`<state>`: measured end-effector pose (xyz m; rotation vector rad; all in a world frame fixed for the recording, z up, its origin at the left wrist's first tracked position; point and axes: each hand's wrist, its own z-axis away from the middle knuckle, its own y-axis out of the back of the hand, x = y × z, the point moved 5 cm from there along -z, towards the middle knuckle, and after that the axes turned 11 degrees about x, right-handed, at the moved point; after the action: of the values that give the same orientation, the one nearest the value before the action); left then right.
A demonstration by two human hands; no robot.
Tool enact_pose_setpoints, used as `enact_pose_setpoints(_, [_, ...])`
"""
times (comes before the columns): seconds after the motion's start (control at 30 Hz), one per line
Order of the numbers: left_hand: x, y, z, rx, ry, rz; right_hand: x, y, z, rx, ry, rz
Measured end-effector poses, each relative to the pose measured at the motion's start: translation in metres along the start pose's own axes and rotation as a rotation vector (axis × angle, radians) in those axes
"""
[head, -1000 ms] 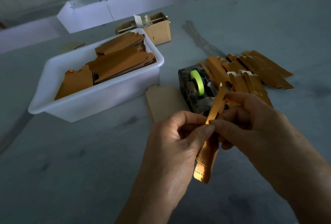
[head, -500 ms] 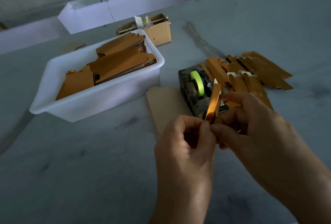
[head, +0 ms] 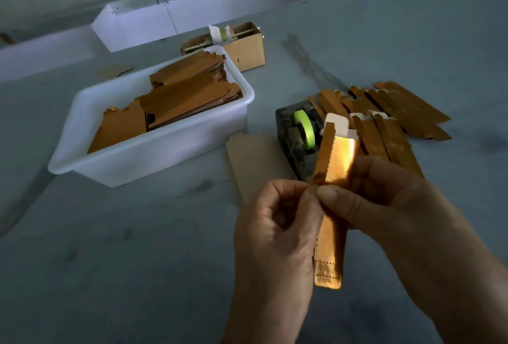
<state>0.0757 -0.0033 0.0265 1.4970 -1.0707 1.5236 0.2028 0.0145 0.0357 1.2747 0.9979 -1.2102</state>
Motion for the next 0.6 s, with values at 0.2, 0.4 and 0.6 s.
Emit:
enact_pose_setpoints(0.2, [-0.007, 0.02, -0.02, 0.085, -0.122, -0.277, -0.004, 0.02, -0.021, 0.173, 0.133, 0.227])
enact_pose_setpoints(0.4, [-0.025, 0.044, -0.059, 0.208, -0.174, -0.945, 0.019, 0.057, -0.079, 0.392, 0.137, 0.582])
enact_pose_setpoints(0.6, [-0.039, 0.052, -0.091, 0.216, 0.158, -0.724, 0.031, 0.058, -0.096, 0.499, 0.166, 0.886])
